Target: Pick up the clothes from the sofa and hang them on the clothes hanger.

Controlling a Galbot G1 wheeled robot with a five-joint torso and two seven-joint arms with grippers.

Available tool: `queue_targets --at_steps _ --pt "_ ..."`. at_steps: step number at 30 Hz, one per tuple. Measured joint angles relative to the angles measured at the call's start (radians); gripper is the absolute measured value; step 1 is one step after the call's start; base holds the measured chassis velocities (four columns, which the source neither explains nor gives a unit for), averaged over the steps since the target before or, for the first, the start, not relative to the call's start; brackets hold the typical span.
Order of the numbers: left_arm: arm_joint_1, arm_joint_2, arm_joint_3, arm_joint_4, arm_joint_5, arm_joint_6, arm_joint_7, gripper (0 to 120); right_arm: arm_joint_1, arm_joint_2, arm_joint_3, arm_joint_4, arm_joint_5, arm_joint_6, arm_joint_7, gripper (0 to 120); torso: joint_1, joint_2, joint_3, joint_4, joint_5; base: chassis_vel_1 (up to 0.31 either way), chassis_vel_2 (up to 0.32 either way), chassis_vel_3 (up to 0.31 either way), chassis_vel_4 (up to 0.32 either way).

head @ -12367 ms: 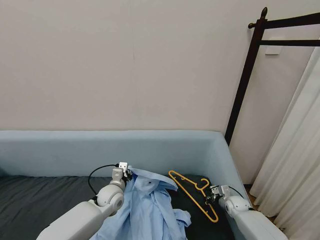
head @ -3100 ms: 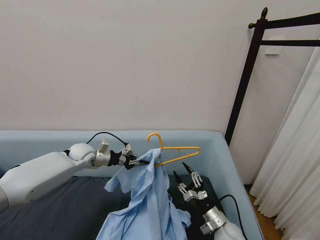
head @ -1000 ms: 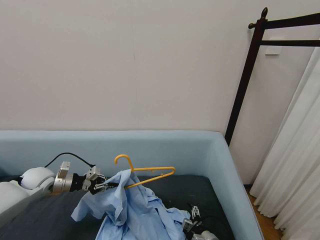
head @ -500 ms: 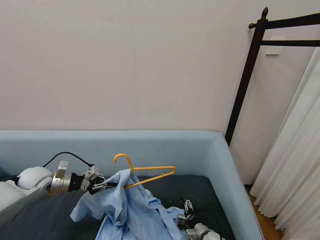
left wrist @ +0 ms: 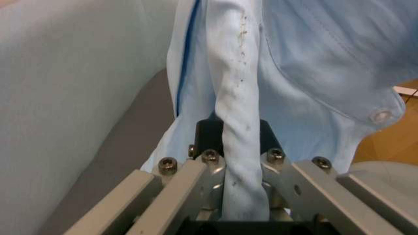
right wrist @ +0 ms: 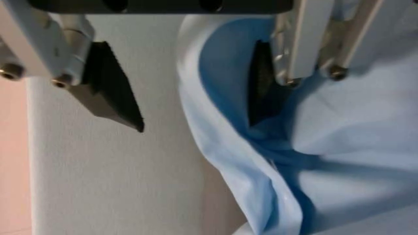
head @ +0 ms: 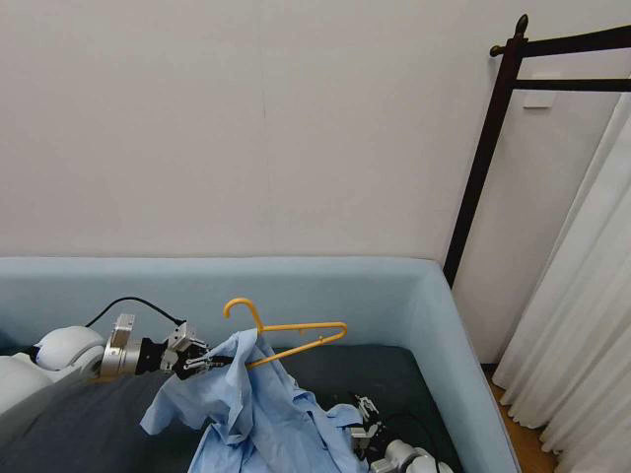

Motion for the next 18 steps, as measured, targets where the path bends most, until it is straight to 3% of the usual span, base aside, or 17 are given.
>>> queue_targets --at_steps 14,18 --pt "-0.001 0.001 0.000 -0.009 0.000 0.002 0.001 1 -0.026 -0.006 0.012 0.024 -0.007 0.034 0.007 3 0.000 0.000 0.000 0.0000 0.0001 0.000 0.000 0.000 0.000" --pt "-0.001 0.000 0.000 -0.009 0.000 0.002 0.001 1 -0.026 -0.008 0.014 0.026 0.023 0.034 0.006 0 0.000 0.000 0.000 0.0001 0.0001 0.000 0.000 0.000 0.000"
